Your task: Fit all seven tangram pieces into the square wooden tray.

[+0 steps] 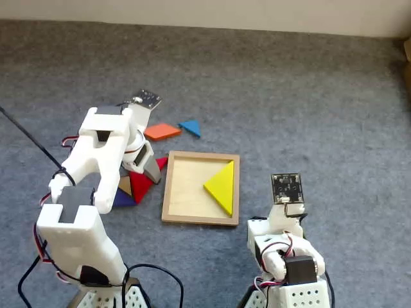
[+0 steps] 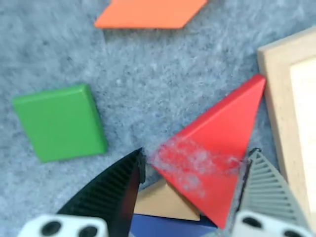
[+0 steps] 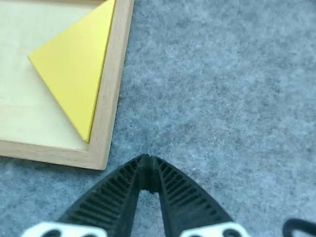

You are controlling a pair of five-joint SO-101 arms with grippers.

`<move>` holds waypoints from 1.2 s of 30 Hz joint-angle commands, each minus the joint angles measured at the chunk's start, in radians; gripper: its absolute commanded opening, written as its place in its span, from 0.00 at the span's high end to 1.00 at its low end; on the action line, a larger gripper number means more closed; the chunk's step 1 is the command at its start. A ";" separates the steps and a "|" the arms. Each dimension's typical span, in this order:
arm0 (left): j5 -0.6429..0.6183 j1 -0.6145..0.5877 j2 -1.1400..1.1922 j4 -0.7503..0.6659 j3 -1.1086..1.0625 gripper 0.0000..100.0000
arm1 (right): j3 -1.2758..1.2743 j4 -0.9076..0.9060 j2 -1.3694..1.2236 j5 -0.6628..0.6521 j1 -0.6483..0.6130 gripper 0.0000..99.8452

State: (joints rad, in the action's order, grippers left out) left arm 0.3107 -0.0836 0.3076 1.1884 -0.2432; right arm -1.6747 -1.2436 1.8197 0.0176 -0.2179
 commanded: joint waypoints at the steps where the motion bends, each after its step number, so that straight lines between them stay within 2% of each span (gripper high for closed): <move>1: 0.009 -0.007 -0.004 0.015 0.028 0.68 | -0.150 -0.007 0.016 0.005 0.008 0.99; 5: 0.051 0.018 -0.004 0.031 0.010 0.69 | -0.150 -0.007 0.016 0.005 0.008 0.99; 8: 0.080 0.028 -0.004 0.031 0.008 0.73 | -0.150 -0.007 0.016 0.005 0.008 0.99; 22: 0.078 0.058 -0.004 0.031 0.002 0.74 | -0.150 -0.007 0.016 0.005 0.008 0.99; 26: 0.078 0.061 -0.004 0.031 0.002 0.80 | -0.150 -0.007 0.016 0.005 0.008 0.99; 31: 0.075 0.128 -0.015 0.044 0.002 0.84 | -0.150 -0.007 0.016 0.005 0.008 0.99; 36: 0.072 0.177 -0.025 0.130 0.044 0.84 | -0.150 -0.007 0.016 0.005 0.008 0.99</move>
State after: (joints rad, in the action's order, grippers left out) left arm 0.3798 0.0315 0.2908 1.2666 -0.2202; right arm -1.6747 -1.2436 1.8197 0.0176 -0.2179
